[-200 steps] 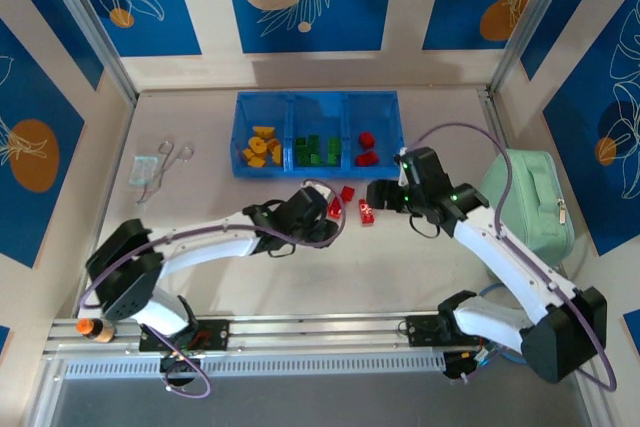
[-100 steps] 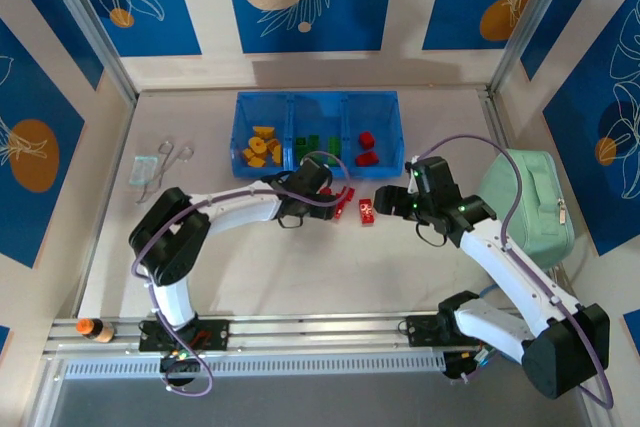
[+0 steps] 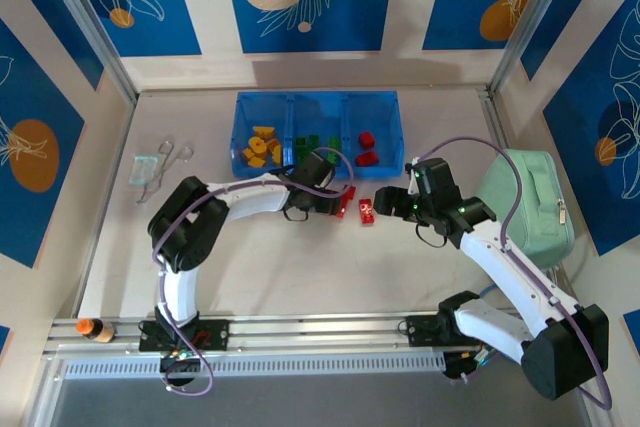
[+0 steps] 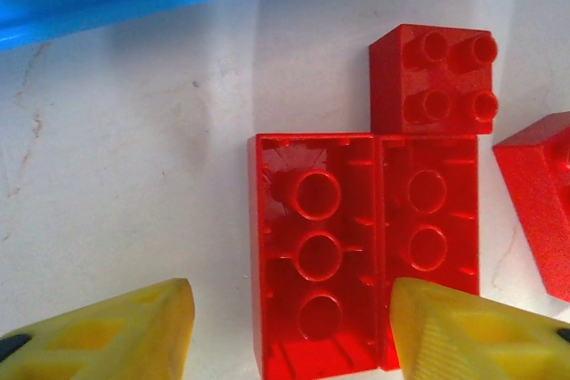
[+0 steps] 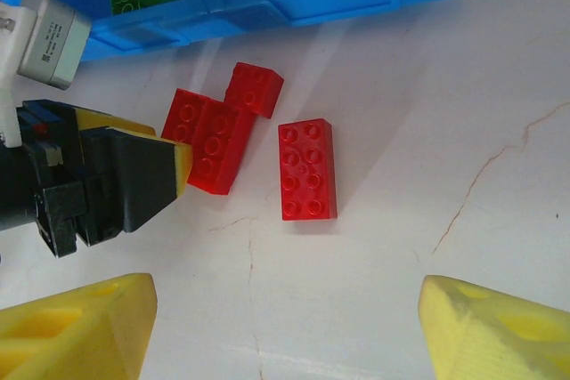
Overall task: Sort the legos into containers by color
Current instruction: Pick up the lego from the center of the table, then place the lego in the container, then pick up the lego from the center of the table.
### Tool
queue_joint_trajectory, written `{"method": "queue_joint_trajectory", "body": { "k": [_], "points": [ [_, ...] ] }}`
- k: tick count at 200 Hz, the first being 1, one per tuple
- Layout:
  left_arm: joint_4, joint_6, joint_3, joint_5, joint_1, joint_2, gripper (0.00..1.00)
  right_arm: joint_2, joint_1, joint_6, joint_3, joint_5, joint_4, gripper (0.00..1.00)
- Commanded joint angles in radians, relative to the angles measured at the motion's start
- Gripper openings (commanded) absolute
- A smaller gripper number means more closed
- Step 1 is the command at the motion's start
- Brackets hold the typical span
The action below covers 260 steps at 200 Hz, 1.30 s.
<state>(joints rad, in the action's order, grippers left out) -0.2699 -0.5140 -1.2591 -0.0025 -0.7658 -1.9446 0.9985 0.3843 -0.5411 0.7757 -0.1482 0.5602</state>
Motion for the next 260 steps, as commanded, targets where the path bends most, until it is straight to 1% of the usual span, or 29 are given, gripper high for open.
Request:
{"method": "queue_joint_trajectory", "body": {
  "k": [1, 31, 61, 76, 97, 121, 137, 151, 166, 186, 202, 230, 260],
  "points": [
    [-0.026, 0.012, -0.03, 0.018, 0.02, -0.038, 0.58, 0.006, -0.005, -0.01, -0.007, 0.025, -0.015, 0.78],
    [-0.059, 0.028, -0.052, 0.003, 0.021, -0.067, 0.57, 0.029, -0.007, -0.007, -0.004, 0.027, -0.021, 0.78],
    [-0.069, 0.029, -0.046, -0.016, 0.026, -0.066, 0.53, 0.035, -0.007, -0.011, -0.004, 0.032, -0.032, 0.77],
    [-0.071, 0.031, -0.048, -0.015, 0.025, -0.071, 0.48, 0.041, -0.007, -0.01, -0.007, 0.032, -0.038, 0.77],
    [-0.074, 0.032, -0.047, -0.007, 0.025, -0.067, 0.37, 0.065, -0.009, -0.005, -0.017, 0.023, -0.06, 0.77],
    [-0.074, 0.02, -0.03, -0.007, 0.017, -0.006, 0.29, 0.157, -0.037, -0.004, -0.002, 0.048, -0.06, 0.77],
    [-0.067, 0.017, -0.013, -0.015, 0.002, 0.077, 0.28, 0.23, -0.038, 0.001, 0.008, 0.057, -0.071, 0.77],
    [-0.073, 0.024, -0.033, -0.017, -0.004, 0.139, 0.28, 0.288, -0.038, 0.004, 0.015, 0.068, -0.091, 0.77],
    [-0.109, 0.044, -0.103, -0.007, -0.004, 0.162, 0.28, 0.35, -0.036, 0.004, 0.023, 0.07, -0.12, 0.76],
    [-0.17, 0.082, -0.236, 0.003, -0.004, 0.128, 0.28, 0.43, -0.032, 0.01, 0.048, 0.078, -0.151, 0.71],
    [-0.221, 0.109, -0.351, 0.001, -0.004, 0.068, 0.28, 0.486, -0.014, 0.015, 0.08, 0.071, -0.16, 0.69],
    [-0.282, 0.135, -0.547, 0.015, 0.005, -0.057, 0.28, 0.572, 0.029, 0.022, 0.135, 0.039, -0.155, 0.68],
    [-0.35, 0.158, -0.772, 0.028, 0.016, -0.202, 0.28, 0.672, 0.078, 0.033, 0.194, -0.046, -0.116, 0.65]
  ]
}}
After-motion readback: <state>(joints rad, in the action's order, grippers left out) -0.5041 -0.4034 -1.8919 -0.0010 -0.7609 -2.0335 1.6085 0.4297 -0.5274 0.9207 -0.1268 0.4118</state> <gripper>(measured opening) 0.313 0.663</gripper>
